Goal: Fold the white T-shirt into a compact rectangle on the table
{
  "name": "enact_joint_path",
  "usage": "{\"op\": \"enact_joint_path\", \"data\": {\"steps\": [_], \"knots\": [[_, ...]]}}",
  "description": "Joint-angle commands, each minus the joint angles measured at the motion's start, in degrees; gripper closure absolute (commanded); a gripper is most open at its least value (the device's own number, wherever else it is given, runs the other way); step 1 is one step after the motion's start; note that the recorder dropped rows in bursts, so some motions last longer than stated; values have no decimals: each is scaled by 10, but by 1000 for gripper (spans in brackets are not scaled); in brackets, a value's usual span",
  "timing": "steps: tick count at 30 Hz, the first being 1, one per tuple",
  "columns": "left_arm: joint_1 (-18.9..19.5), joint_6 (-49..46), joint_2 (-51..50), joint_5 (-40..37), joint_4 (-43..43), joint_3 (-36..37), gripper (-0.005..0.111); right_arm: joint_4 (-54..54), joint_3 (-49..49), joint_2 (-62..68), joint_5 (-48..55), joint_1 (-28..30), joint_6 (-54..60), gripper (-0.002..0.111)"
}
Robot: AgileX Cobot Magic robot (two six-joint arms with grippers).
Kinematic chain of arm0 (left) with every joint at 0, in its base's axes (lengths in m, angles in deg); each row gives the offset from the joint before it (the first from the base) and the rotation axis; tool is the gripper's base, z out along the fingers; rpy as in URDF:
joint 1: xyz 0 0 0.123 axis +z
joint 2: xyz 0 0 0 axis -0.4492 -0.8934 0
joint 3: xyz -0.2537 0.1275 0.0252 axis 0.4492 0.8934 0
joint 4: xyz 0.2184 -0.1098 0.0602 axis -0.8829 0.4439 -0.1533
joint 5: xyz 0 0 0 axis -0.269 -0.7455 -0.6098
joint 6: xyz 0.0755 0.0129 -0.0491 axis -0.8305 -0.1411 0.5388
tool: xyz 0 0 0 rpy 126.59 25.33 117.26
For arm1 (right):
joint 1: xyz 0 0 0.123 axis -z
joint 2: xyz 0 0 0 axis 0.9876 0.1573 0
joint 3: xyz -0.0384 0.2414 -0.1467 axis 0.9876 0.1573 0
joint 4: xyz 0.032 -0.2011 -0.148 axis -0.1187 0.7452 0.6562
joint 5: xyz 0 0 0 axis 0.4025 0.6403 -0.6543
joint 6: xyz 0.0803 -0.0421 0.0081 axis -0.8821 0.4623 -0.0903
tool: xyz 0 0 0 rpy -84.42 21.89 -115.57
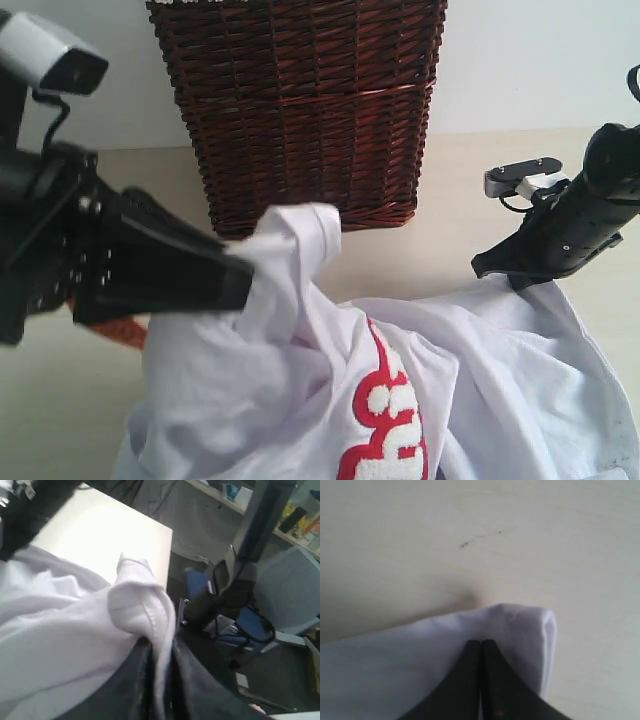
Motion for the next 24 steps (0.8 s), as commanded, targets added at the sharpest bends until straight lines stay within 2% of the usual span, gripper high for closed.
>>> {"op": "enact_joint_path", "data": {"steps": [1,5,8,11,12,14,15,16,18,19,20,21,22,23,24], "knots": [[-49,26,5,7,5,83,88,-8,11,24,32,-1,2,108],[-64,110,-12,-80,5,154,69,-9,11,24,32,-1,2,108],[-64,130,-20,-121,5,170,52,-9,11,24,37,-1,2,108],[-57,130,-21,-164,5,168,45,-9,11,24,43,-1,2,108],[-51,130,-21,-179,5,165,46,-15,11,24,45,-1,3,108],[-14,159,-21,-225,5,155,46,-21,11,24,45,-1,8,108],[17,184,-21,-237,5,154,46,-22,11,24,45,-1,8,108],[26,184,-24,-243,5,156,46,-22,11,24,45,-1,8,108],[39,184,-42,-306,5,172,48,-22,11,24,45,-1,8,108],[39,179,-68,-376,5,190,56,-22,11,24,45,-1,8,108],[39,176,-80,-403,5,196,60,-23,11,24,45,-1,8,108],[39,167,-107,-416,5,199,73,-23,11,24,45,-1,8,108],[39,166,-125,-378,5,199,82,-32,11,24,45,-1,8,108],[39,162,-138,-330,5,199,84,-32,11,24,45,-1,8,108],[39,129,-153,-314,5,199,80,-32,11,24,43,-1,9,108]]}}
